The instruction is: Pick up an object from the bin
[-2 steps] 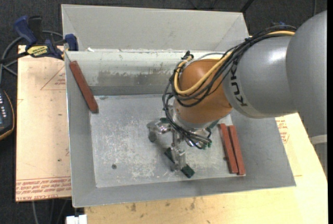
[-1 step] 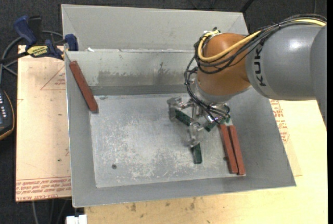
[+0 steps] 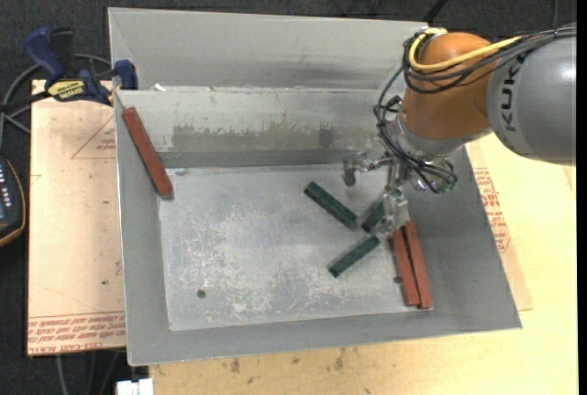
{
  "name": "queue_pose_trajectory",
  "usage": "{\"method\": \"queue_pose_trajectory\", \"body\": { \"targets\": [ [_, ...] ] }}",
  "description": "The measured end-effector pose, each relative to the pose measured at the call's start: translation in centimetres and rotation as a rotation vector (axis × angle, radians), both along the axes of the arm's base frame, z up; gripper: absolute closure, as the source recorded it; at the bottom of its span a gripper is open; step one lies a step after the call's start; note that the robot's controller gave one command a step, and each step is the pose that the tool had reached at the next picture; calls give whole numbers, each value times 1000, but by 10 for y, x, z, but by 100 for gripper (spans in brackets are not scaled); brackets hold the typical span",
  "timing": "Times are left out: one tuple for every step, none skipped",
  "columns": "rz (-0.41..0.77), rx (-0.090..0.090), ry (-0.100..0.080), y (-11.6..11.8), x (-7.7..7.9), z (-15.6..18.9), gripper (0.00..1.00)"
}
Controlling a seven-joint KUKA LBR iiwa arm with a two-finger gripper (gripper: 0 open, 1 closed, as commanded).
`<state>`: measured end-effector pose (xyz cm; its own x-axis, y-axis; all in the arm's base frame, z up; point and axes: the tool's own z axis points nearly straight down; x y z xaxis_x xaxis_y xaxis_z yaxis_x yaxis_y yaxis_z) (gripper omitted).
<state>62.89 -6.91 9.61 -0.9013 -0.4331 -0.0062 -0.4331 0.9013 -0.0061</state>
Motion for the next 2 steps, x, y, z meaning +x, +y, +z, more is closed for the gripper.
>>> {"method": "queue_pose_trajectory", "body": {
  "targets": [
    [1, 4, 7, -23, -18, -27, 0],
    [3, 5, 6, -22, -17, -25, 100]
  ]
}}
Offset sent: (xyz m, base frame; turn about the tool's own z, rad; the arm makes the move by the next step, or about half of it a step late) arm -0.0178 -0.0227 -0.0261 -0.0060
